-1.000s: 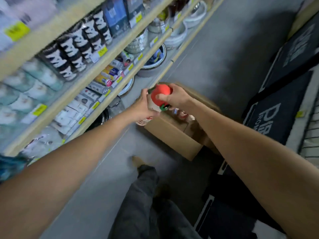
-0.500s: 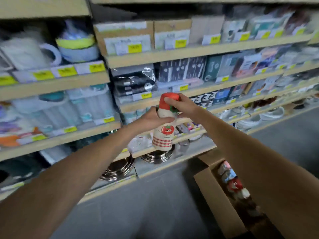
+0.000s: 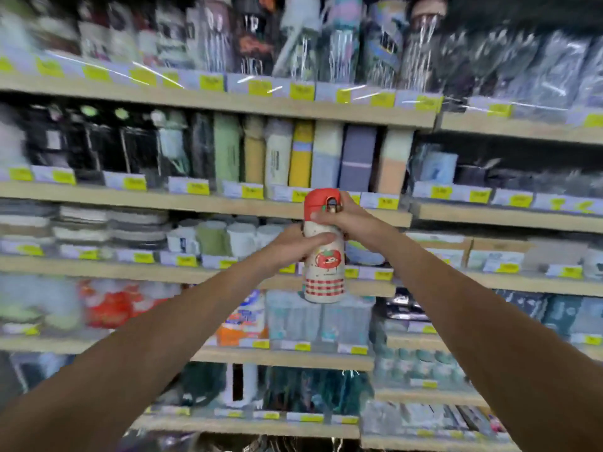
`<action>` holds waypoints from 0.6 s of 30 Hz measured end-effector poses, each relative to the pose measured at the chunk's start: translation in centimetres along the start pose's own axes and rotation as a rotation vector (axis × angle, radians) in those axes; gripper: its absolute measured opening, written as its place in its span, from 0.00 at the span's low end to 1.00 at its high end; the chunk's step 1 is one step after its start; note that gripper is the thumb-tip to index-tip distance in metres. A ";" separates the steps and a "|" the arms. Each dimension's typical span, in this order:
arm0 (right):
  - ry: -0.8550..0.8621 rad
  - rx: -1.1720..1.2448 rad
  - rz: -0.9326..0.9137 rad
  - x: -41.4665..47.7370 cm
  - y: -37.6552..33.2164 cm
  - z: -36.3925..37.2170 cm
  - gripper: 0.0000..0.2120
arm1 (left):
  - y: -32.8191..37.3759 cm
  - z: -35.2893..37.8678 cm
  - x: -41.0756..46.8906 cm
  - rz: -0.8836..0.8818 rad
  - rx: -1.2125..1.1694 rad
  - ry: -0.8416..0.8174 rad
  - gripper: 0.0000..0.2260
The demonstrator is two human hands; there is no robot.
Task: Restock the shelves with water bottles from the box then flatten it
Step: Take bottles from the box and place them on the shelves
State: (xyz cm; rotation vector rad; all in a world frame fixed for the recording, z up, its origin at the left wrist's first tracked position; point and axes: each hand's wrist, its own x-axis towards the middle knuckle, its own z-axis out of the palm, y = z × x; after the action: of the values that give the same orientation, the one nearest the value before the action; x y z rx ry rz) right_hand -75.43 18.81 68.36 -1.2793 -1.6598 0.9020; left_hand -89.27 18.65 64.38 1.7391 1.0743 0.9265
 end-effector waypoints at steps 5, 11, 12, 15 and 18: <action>-0.006 -0.058 -0.167 4.8 -8.1 6.1 0.28 | 2.2 -10.0 -1.2 0.090 0.037 0.183 0.10; 0.014 -0.066 -0.386 9.9 -15.9 11.5 0.29 | 5.0 -19.5 -0.3 0.241 0.065 0.403 0.11; -0.011 -0.055 -0.409 10.6 -17.1 12.1 0.27 | 5.7 -21.0 0.0 0.266 0.070 0.462 0.13; -0.068 -0.048 -0.480 13.4 -20.3 13.3 0.24 | 7.3 -25.2 1.4 0.351 0.074 0.593 0.13; -0.075 -0.067 -0.582 16.0 -23.1 13.3 0.25 | 8.7 -28.2 3.0 0.458 0.114 0.652 0.19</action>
State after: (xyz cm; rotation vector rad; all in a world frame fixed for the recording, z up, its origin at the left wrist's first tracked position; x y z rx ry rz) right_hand -98.42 28.58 86.87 -0.7342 -1.9833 0.5449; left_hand -111.02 27.23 82.70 1.8617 1.1542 1.8378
